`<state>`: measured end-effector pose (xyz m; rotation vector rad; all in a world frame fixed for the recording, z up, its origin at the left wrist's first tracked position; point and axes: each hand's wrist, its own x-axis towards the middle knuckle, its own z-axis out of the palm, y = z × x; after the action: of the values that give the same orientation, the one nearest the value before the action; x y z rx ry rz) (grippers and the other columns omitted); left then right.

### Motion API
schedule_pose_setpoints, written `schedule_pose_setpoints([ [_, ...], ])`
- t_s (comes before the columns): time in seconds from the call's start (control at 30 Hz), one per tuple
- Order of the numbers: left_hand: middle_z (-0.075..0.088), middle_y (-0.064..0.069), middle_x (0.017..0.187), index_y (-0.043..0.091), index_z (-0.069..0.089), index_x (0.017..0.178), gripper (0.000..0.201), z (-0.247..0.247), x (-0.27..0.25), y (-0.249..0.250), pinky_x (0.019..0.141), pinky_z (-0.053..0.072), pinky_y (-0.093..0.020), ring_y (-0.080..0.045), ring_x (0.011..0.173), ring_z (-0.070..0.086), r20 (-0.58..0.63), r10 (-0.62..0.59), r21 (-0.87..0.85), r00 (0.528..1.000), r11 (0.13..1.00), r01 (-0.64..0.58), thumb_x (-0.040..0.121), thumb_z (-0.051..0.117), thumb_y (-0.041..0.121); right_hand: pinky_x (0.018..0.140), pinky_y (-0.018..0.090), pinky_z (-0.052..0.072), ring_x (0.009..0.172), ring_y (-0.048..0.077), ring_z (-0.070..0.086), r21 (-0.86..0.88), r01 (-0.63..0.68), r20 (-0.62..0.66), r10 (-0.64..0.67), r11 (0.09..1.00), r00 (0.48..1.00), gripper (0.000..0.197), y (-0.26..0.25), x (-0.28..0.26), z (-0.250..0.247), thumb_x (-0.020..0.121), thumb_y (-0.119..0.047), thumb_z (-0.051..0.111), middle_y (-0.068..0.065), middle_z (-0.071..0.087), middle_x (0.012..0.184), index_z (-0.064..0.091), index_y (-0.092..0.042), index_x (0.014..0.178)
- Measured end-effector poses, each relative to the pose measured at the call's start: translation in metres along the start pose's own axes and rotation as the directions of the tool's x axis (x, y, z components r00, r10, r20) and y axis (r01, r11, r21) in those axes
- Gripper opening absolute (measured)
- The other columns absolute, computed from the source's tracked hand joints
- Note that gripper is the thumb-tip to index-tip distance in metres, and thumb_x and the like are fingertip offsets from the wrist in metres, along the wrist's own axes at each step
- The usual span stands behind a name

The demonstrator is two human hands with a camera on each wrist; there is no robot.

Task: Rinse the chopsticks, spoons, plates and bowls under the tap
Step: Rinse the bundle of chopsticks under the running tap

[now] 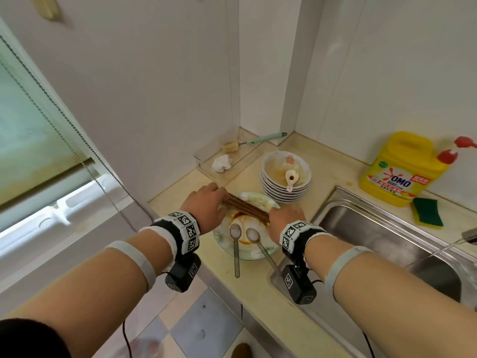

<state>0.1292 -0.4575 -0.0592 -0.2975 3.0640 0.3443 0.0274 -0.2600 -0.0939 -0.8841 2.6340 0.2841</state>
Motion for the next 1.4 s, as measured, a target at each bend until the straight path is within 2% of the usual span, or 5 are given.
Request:
schedule_pose_setpoints([
  [0.37,0.051,-0.002,0.078,0.015,0.043,0.097,0.023,-0.051,0.041,0.087,0.059,0.041,-0.031,-0.018,0.065,0.049,-0.311,-0.225,-0.617,0.923,0.787,-0.017,0.097,0.063,0.027,0.075,0.038,0.053,0.081,0.031,0.063,0.599,0.058,-0.132,0.027,0.799,0.991,0.025,0.073,-0.049,-0.013,0.105,-0.026,0.042,0.009,0.061,0.09,0.04,-0.014,0.127],
  [0.57,0.059,-0.006,0.095,0.015,0.038,0.122,0.059,-0.034,0.063,0.209,0.082,0.062,-0.052,-0.023,0.087,0.065,0.054,-0.224,-0.911,0.973,0.388,0.139,0.09,0.072,0.049,0.075,0.042,0.054,0.081,0.033,0.065,0.711,0.013,-0.178,0.162,0.703,0.97,0.027,0.16,-0.118,0.01,0.107,-0.033,0.043,0.011,0.063,0.091,0.038,-0.021,0.13],
  [0.73,0.071,-0.023,0.112,0.014,0.049,0.118,0.025,0.014,0.067,0.313,0.077,0.064,-0.046,-0.035,0.098,0.074,0.331,0.051,-0.942,0.942,-0.041,0.333,0.1,0.064,0.024,0.081,0.042,0.056,0.083,0.03,0.067,0.708,-0.093,-0.107,0.236,0.7,0.966,0.023,0.24,-0.183,0.06,0.106,-0.038,0.045,0.007,0.069,0.1,0.04,-0.028,0.126],
  [1.03,0.072,-0.025,0.114,0.009,0.054,0.107,0.014,0.105,0.076,0.39,0.072,0.064,-0.04,-0.037,0.1,0.073,0.459,0.167,-0.885,0.873,0.001,0.465,0.098,0.064,0.01,0.075,0.032,0.051,0.088,0.027,0.066,0.696,-0.351,0.084,0.415,0.626,0.906,0.014,0.311,-0.226,0.136,0.101,-0.033,0.053,0.002,0.062,0.091,0.047,-0.027,0.091],
  [1.4,0.073,-0.019,0.116,0.002,0.062,0.126,0.032,0.157,0.114,0.411,0.078,0.063,-0.031,-0.019,0.089,0.076,0.618,0.25,-0.777,0.746,0.052,0.627,0.097,0.065,0.016,0.074,0.031,0.053,0.08,0.02,0.063,0.649,-0.537,0.251,0.516,0.538,0.819,0.014,0.336,-0.205,0.168,0.103,-0.043,0.05,-0.006,0.059,0.08,0.054,-0.03,0.099],
])
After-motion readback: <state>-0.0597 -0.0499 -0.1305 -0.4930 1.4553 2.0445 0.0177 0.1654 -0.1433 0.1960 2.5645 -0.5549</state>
